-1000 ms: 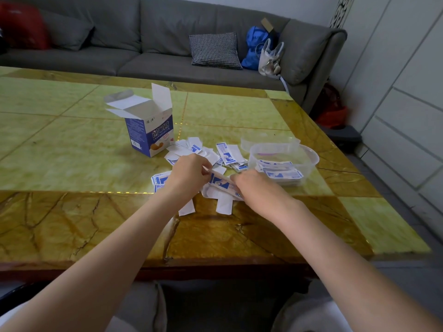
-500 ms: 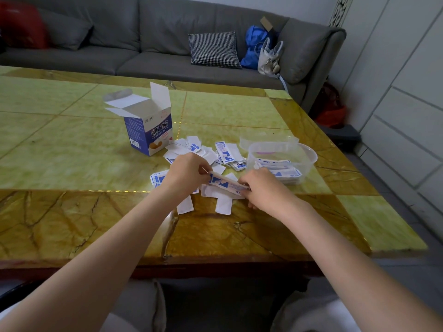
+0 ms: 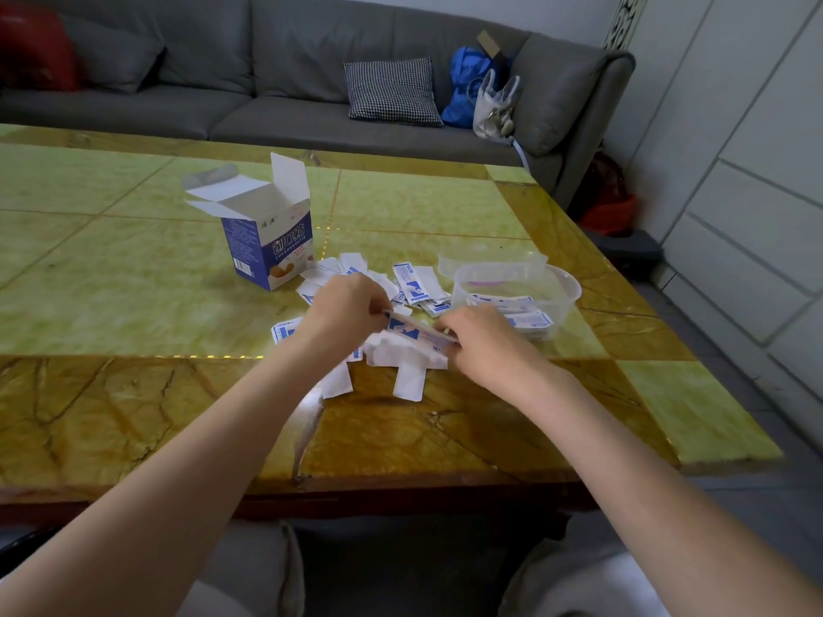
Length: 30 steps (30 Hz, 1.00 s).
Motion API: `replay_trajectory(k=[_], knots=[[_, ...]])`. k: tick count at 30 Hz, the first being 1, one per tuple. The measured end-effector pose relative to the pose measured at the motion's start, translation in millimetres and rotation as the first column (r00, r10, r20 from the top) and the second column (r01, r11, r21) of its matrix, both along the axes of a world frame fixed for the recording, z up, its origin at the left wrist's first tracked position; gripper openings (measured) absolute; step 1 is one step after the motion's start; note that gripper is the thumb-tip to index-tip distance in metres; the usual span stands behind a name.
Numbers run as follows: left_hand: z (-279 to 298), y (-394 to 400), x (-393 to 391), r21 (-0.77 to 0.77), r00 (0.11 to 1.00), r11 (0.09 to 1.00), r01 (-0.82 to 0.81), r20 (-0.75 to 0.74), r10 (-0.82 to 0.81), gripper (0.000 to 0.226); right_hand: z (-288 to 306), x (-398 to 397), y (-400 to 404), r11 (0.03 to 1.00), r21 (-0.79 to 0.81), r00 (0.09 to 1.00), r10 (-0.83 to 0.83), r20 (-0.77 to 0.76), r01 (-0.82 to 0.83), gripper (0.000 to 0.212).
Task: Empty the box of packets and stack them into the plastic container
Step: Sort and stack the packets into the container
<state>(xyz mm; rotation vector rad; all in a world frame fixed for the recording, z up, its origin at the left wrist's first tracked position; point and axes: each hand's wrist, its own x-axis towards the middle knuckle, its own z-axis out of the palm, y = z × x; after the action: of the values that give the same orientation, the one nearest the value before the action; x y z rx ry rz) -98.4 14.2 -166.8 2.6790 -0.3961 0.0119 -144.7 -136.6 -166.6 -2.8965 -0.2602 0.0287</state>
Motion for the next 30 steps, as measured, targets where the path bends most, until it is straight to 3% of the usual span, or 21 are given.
replay_trajectory(k=[3, 5, 10, 11, 13, 16, 19, 21, 25, 27, 30], knots=[[20, 3, 8, -0.200, 1.000, 0.980, -0.004, -0.018, 0.001, 0.021, 26, 9, -17, 0.959, 0.273, 0.988, -0.109, 0.105, 0.077, 0.023], [32, -5, 14, -0.373, 0.996, 0.927, -0.026, -0.091, -0.008, 0.022, 42, 19, -36, 0.848, 0.512, 0.963, -0.236, 0.131, 0.138, 0.018], [52, -51, 24, -0.591, 0.968, 0.798, -0.119, -0.247, -0.038, 0.020, 55, 48, -78, 0.614, 0.725, 0.903, -0.429, -0.024, 0.311, 0.016], [52, -60, 26, -0.597, 0.964, 0.791, -0.131, -0.265, -0.040, 0.020, 56, 52, -85, 0.616, 0.708, 0.898, -0.437, -0.056, 0.344, 0.017], [49, -78, 33, -0.518, 0.974, 0.849, -0.108, -0.226, -0.013, 0.022, 59, 56, -98, 0.710, 0.588, 0.901, -0.426, -0.080, 0.387, 0.019], [42, -99, 38, -0.219, 0.991, 0.974, -0.053, -0.134, 0.024, 0.024, 63, 60, -102, 0.871, 0.278, 0.914, -0.389, -0.118, 0.406, 0.021], [38, -114, 36, 0.096, 0.992, 0.995, 0.028, -0.128, -0.015, 0.020, 59, 65, -97, 0.940, -0.041, 0.917, -0.340, -0.207, 0.339, 0.028], [36, -123, 33, 0.257, 0.995, 0.965, 0.050, -0.097, -0.026, 0.005, 54, 69, -98, 0.953, -0.127, 0.922, -0.299, -0.244, 0.276, 0.031], [36, -132, 27, 0.467, 0.994, 0.879, 0.100, -0.077, -0.073, 0.013, 47, 71, -93, 0.925, -0.324, 0.919, -0.291, -0.266, 0.199, 0.022], [34, -134, 26, 0.514, 0.991, 0.849, 0.121, -0.108, -0.076, 0.025, 43, 73, -86, 0.864, -0.459, 0.907, -0.346, -0.239, 0.209, 0.019], [29, -136, 25, 0.507, 0.989, 0.853, 0.126, -0.131, -0.068, 0.030, 37, 79, -86, 0.838, -0.503, 0.912, -0.354, -0.208, 0.211, 0.032]])
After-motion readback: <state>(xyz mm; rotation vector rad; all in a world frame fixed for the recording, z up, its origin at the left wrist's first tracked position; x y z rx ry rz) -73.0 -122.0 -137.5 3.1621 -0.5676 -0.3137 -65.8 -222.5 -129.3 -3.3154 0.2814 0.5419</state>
